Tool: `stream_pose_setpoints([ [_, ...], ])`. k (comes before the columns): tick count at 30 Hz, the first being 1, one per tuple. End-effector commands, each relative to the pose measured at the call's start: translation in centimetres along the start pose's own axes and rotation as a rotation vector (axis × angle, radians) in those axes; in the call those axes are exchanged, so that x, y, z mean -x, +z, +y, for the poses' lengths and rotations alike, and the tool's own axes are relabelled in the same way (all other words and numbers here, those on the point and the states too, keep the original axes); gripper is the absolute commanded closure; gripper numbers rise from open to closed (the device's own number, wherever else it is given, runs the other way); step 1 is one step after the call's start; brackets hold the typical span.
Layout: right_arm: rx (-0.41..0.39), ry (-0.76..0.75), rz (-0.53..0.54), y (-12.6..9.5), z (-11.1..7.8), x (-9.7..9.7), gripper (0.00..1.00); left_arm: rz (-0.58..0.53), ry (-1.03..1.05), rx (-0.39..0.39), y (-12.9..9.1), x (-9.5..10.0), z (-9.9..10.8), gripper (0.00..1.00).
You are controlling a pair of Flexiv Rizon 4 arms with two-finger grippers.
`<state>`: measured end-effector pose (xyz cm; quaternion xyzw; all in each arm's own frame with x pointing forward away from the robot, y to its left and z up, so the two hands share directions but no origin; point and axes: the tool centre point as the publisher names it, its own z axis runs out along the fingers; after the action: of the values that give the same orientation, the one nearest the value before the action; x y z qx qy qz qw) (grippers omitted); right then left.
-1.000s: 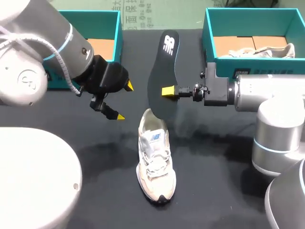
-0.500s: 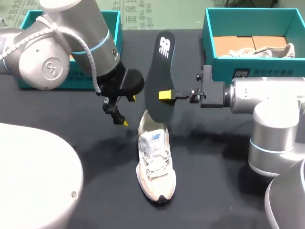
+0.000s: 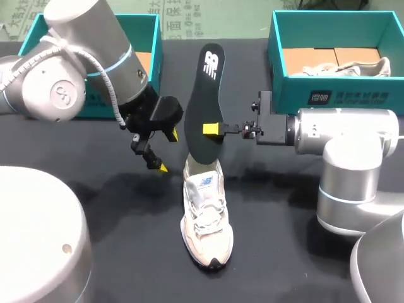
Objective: Take the shoe out of the shoebox, open the shoe tongue, remove and reinsert the insole, then place the shoe into the shoebox
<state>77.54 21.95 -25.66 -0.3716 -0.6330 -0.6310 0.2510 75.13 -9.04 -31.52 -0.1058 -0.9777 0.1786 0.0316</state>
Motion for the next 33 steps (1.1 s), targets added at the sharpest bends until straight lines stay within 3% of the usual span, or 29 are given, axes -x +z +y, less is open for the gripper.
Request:
stream_pose_setpoints([
  [1, -0.002, 0.001, -0.005, 0.2, 0.0, -0.1, 1.00, -0.006, 0.001, -0.001, -0.2, -0.4, 0.2, 0.00],
  [4, -0.002, 0.001, -0.005, 0.2, 0.0, -0.1, 1.00, -0.012, 0.006, -0.024, 0.7, -0.3, 0.2, 0.00],
  [10, 0.023, -0.053, 0.040, 0.9, -1.2, 1.7, 1.00, 0.002, 0.007, -0.070, 2.9, -0.7, 0.6, 0.00],
  [29, 0.037, -0.131, 0.087, 1.5, -1.7, 1.9, 1.00, 0.053, 0.027, -0.078, 3.7, -0.8, 0.9, 0.00],
  [33, 0.040, -0.142, 0.110, 1.5, -1.8, 2.4, 1.00, 0.040, 0.027, -0.118, 4.7, -0.8, 1.0, 0.00],
])
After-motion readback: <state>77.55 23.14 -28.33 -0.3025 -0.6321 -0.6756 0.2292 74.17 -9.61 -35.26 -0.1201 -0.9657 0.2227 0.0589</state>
